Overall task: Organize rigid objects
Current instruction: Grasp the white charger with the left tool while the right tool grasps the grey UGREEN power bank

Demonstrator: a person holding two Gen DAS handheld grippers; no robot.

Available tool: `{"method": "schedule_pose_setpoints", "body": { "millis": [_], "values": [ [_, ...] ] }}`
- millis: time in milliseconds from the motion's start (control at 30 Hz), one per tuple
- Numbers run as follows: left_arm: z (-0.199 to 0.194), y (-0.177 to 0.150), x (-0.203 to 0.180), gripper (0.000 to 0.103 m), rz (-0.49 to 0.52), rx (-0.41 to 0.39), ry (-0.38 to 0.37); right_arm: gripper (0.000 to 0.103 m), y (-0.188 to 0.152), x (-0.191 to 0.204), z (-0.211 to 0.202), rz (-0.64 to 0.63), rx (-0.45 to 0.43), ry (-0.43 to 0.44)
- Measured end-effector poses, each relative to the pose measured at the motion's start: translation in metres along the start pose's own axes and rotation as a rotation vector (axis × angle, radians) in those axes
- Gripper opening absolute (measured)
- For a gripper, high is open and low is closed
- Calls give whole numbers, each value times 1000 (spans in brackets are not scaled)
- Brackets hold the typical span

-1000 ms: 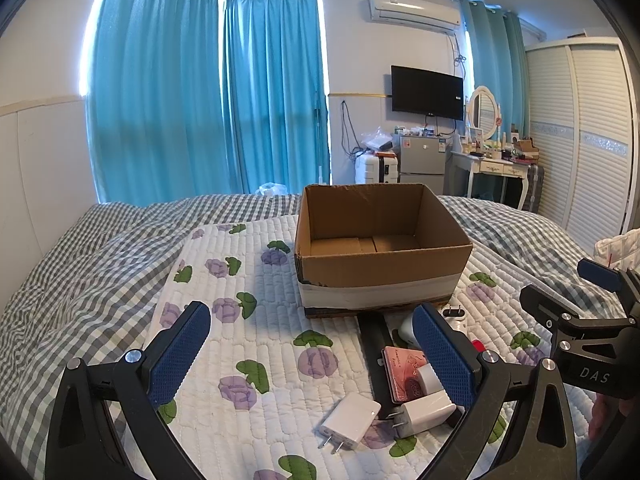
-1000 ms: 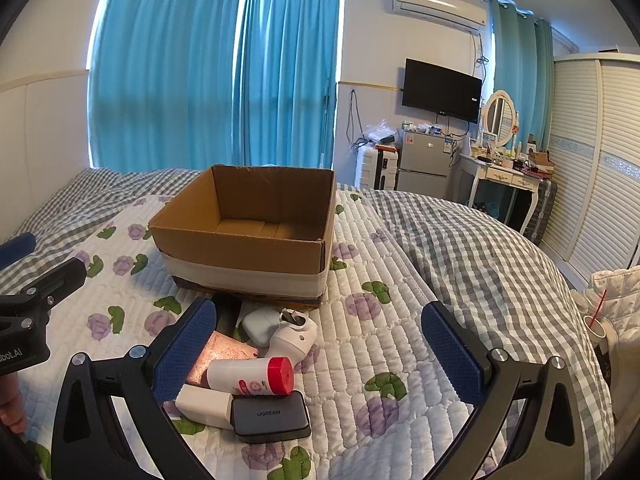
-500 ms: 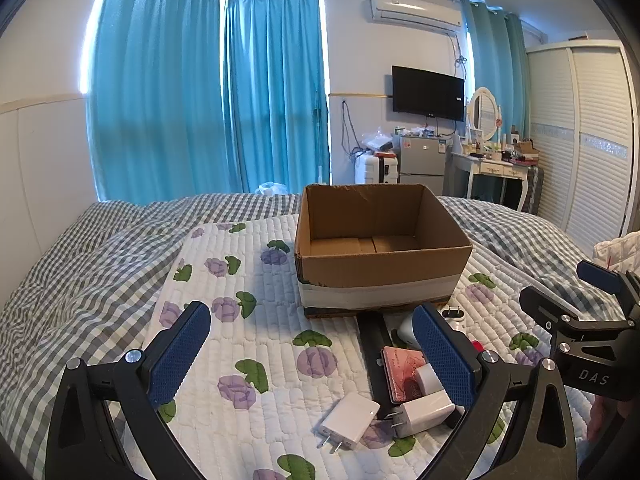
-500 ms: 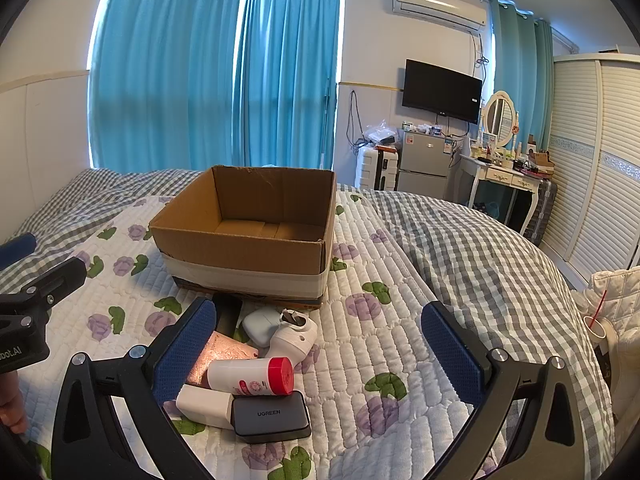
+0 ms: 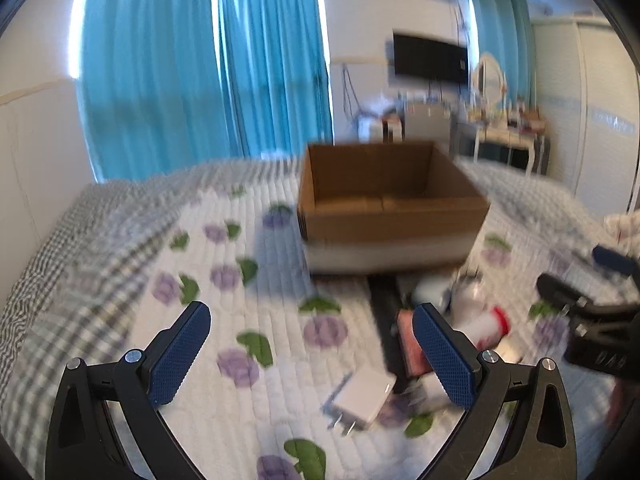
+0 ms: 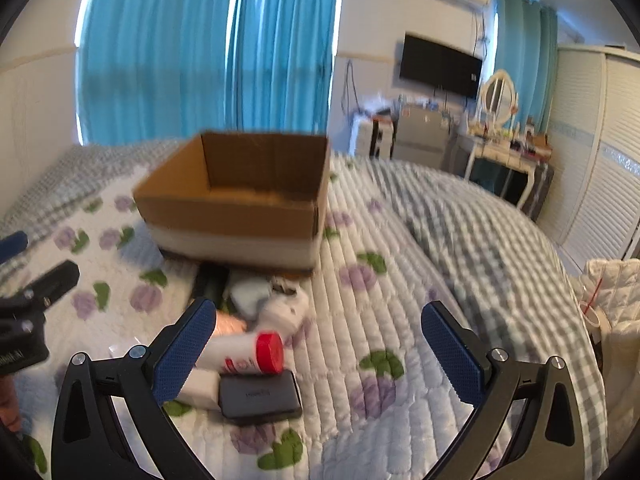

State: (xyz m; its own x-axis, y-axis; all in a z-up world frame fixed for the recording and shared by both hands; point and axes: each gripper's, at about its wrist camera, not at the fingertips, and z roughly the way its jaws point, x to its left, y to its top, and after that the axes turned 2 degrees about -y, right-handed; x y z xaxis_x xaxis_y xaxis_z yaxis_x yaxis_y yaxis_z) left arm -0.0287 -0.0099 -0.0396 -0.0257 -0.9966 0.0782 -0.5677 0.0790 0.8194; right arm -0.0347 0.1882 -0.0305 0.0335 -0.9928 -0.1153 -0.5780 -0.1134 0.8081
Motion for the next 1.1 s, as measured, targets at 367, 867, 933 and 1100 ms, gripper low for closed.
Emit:
{"method": "schedule_pose_setpoints", "body": {
  "millis": [367,867,933,1100],
  "values": [
    [72,-47,-25,84,105,314,-68,103,-28,16,45,-74,264,60],
    [77,-59,-29,48,108,412,-160,103,-40,29,52,-134,326,90],
    [71,-57,-23,47,89,400,-140,103,-42,32,52,-147,332,94],
    [54,-45,-4,46,4,335,-89,102,-50,43,60,-201,367,82]
  ]
}}
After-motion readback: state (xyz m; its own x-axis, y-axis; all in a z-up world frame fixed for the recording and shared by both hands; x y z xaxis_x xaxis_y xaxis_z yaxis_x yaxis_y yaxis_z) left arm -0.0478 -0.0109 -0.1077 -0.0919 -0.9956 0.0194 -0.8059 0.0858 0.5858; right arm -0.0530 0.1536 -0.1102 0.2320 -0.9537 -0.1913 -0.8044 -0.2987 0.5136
